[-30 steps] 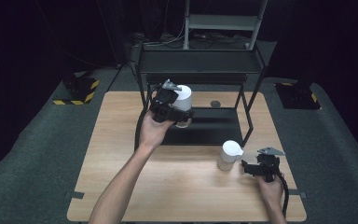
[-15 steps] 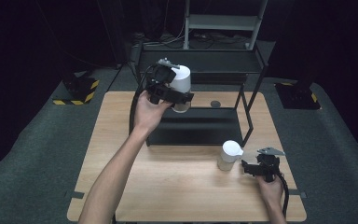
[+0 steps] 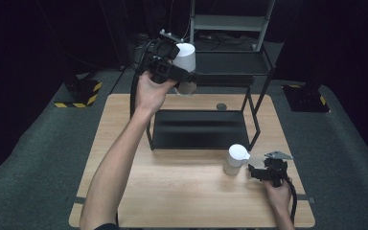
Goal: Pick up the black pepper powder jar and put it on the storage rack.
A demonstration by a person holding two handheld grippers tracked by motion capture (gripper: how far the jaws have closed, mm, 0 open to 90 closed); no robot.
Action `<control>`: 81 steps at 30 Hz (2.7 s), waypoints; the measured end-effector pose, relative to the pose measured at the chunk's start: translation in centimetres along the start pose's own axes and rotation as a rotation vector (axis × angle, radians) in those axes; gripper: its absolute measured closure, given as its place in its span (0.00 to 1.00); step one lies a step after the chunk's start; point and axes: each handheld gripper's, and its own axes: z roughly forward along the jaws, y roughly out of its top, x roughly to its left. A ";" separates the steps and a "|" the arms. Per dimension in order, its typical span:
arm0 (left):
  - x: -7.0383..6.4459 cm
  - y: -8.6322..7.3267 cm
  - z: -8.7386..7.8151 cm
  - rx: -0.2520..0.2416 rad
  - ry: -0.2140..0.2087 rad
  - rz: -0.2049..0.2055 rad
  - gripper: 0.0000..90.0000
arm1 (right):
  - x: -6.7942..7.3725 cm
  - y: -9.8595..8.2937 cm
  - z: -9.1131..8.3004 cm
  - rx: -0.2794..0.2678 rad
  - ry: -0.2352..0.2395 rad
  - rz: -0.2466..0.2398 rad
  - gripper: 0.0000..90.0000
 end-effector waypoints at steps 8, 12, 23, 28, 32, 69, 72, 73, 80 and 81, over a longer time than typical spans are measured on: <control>-0.2 2.4 0.7 0.000 0.063 -0.025 0.34 | 0.0 0.0 0.0 0.000 0.000 0.000 0.05; -0.4 3.4 1.7 0.008 0.108 -0.040 0.34 | 0.0 0.0 0.0 0.000 0.000 0.000 0.05; -0.9 5.4 4.8 0.030 0.239 -0.084 0.34 | 0.0 0.0 0.0 0.000 0.000 0.000 0.05; -0.7 5.8 5.7 0.036 0.273 -0.103 0.34 | 0.0 0.0 0.0 0.000 0.000 -0.001 0.05; -0.6 6.0 6.5 0.051 0.292 -0.110 0.34 | 0.0 0.0 0.0 0.000 0.000 -0.001 0.05; -0.6 5.3 6.7 0.046 0.289 -0.079 0.32 | 0.0 0.0 0.0 0.000 0.000 0.000 0.05; -0.7 5.0 6.7 0.034 0.295 -0.080 0.22 | 0.0 0.0 0.0 0.000 0.000 0.000 0.05; -0.8 4.9 6.7 0.032 0.298 -0.081 0.20 | 0.0 0.0 0.0 -0.001 0.000 0.000 0.05; -1.1 4.4 6.4 0.016 0.317 -0.078 0.10 | 0.0 0.0 0.0 0.000 0.000 0.000 0.05; -1.2 4.3 6.4 0.013 0.316 -0.076 0.10 | 0.0 0.0 0.0 0.000 0.000 0.000 0.05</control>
